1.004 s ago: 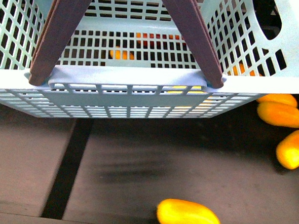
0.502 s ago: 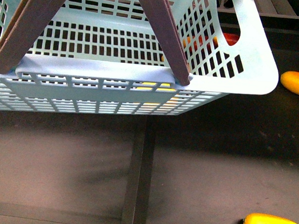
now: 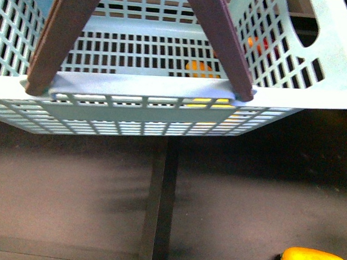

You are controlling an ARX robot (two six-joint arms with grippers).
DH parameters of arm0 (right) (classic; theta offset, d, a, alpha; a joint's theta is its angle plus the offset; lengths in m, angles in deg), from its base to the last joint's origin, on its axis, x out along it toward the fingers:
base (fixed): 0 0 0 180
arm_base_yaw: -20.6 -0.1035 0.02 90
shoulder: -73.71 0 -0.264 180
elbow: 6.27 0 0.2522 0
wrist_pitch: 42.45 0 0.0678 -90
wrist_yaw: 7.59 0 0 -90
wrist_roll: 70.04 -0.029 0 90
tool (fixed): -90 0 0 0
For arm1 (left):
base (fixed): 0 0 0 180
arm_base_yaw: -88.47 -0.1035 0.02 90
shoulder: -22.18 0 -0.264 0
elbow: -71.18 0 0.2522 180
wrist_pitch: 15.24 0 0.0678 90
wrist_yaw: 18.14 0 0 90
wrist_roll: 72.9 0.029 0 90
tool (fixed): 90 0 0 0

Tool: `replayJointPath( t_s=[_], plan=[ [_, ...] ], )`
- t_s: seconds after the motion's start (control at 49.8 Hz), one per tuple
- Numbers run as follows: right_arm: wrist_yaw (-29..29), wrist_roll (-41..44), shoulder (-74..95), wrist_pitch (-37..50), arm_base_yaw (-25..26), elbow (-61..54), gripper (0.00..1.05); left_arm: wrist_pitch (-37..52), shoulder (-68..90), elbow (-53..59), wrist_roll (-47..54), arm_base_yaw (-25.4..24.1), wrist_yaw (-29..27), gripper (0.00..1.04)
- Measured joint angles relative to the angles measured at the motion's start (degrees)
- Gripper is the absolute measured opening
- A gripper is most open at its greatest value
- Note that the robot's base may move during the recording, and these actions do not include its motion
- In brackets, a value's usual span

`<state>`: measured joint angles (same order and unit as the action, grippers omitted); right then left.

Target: Pick lemon and mango into basket

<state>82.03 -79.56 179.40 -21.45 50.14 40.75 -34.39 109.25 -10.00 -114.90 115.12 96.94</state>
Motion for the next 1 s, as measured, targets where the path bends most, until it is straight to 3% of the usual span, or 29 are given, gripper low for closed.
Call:
replayJointPath(
  t_s=[0.321, 1.004],
  plan=[
    [-1.7, -5.4, 19.1, -1.4, 0.4, 10.3, 0.96, 0.0, 0.0, 0.0, 0.1, -0.2, 0.1, 0.28],
    [-4.8, -13.5, 33.4, -7.3, -1.6, 26.4, 0.96, 0.0, 0.0, 0.0, 0.0, -0.1, 0.0, 0.28]
  ],
)
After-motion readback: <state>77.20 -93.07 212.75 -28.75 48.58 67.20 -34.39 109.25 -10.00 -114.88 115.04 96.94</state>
